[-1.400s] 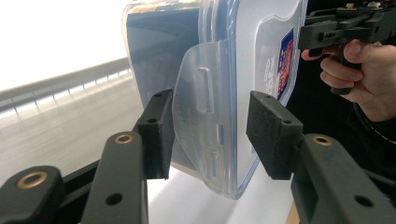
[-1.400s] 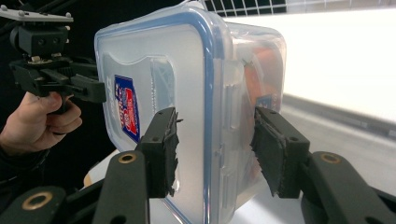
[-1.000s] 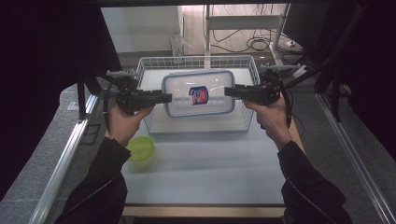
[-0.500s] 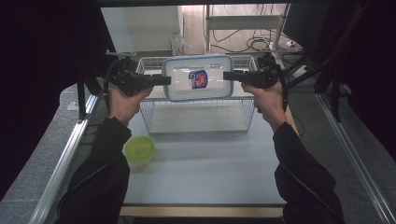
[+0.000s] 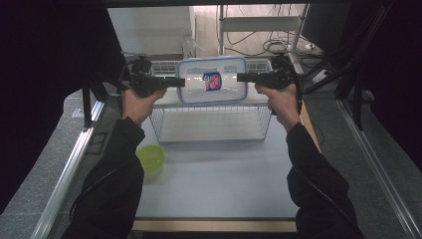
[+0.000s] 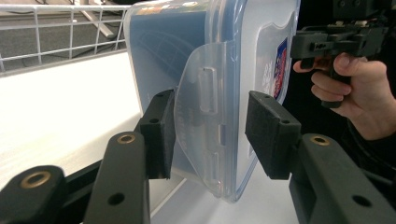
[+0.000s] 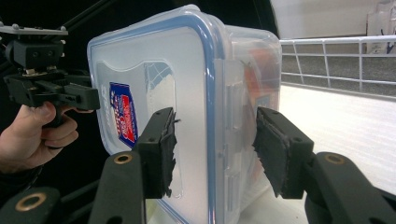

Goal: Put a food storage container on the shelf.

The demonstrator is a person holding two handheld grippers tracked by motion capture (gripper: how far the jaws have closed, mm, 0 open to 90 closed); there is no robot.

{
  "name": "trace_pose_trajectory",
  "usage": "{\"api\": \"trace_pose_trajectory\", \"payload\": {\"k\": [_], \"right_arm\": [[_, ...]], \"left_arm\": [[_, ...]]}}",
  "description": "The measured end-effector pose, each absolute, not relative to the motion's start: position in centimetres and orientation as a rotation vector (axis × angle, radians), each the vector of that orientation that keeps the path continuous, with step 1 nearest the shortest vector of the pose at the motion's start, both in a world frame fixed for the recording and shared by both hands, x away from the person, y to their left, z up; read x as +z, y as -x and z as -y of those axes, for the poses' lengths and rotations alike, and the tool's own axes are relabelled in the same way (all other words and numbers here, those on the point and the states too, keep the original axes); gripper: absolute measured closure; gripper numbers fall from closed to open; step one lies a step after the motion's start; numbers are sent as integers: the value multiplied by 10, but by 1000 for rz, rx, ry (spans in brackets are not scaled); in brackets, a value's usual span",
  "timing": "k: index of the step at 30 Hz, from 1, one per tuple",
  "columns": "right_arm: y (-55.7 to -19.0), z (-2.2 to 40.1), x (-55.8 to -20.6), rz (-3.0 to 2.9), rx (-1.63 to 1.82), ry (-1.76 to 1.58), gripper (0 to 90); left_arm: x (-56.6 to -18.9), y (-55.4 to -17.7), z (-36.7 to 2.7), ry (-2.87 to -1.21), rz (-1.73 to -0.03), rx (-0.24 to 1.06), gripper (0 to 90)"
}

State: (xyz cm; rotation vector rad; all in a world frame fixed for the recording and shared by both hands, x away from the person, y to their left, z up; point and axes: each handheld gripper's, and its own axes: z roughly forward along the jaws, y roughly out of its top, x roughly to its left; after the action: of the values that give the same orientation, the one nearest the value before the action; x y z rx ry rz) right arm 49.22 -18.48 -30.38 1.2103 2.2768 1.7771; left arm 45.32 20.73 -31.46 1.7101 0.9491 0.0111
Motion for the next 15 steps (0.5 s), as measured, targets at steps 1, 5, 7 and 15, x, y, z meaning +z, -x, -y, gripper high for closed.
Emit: {"api": "trace_pose_trajectory", "payload": {"k": [1,5,7,15], "right_arm": [[-492,185,-304,-2276,1779,-1212,486],[-492,185,-304,-2277,1768,-1193,488],[-491,185,-304,-2278,1769,-1185,489],[-492,180,-304,-2272,1715,-1181,450]], "left_arm": [[-315,-453,-207,-1715,-947,14,538],[-316,-453,-206,-1711,-955,35,525],[-317,-452,-203,-1708,-969,57,504],[-324,-455,-197,-1711,-998,81,418]]}}
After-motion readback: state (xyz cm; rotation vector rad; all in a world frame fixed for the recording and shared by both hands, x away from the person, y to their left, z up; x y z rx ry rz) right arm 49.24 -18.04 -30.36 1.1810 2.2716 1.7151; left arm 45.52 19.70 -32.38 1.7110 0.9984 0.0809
